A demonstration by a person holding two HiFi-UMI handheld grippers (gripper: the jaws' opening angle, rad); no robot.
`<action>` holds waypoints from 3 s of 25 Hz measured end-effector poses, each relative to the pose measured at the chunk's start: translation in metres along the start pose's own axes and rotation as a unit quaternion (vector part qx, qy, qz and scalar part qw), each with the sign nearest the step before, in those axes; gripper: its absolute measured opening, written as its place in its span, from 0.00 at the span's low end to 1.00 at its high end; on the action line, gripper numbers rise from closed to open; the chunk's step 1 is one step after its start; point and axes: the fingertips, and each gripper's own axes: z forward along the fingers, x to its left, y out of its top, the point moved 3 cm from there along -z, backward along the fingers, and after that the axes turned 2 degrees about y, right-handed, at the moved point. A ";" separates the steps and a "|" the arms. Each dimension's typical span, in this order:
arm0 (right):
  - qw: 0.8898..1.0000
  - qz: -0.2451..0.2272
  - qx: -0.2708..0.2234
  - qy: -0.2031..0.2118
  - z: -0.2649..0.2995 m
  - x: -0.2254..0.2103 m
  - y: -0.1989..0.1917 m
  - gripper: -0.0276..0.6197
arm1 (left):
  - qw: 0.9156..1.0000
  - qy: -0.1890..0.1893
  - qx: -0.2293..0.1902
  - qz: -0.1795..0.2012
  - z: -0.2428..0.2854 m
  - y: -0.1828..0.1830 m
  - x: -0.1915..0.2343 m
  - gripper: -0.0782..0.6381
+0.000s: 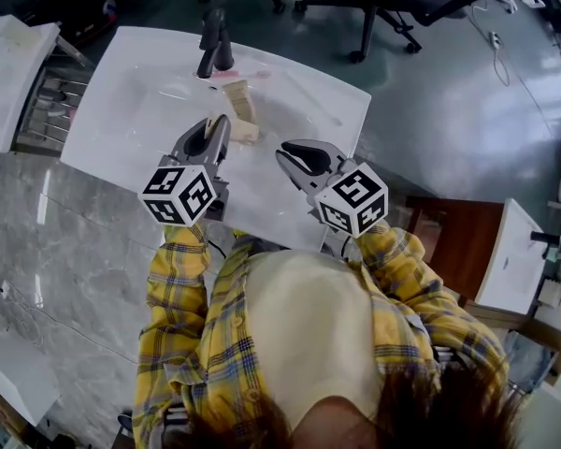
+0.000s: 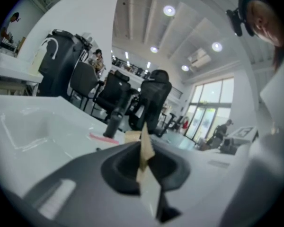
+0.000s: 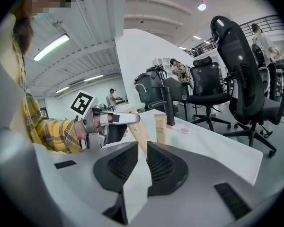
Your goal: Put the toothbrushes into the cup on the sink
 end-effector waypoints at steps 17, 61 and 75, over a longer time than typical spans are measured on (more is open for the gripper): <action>1.000 0.001 0.004 0.000 -0.001 -0.004 -0.003 0.12 | 0.995 0.053 0.067 0.043 0.017 -0.021 0.015 0.15; 0.999 -0.018 0.011 0.031 0.006 0.015 -0.001 0.12 | 0.992 0.120 -0.019 0.019 -0.058 -0.009 0.016 0.34; 0.999 -0.017 0.014 0.028 0.007 0.018 -0.003 0.12 | 0.996 0.082 -0.037 -0.010 -0.079 -0.016 -0.012 0.16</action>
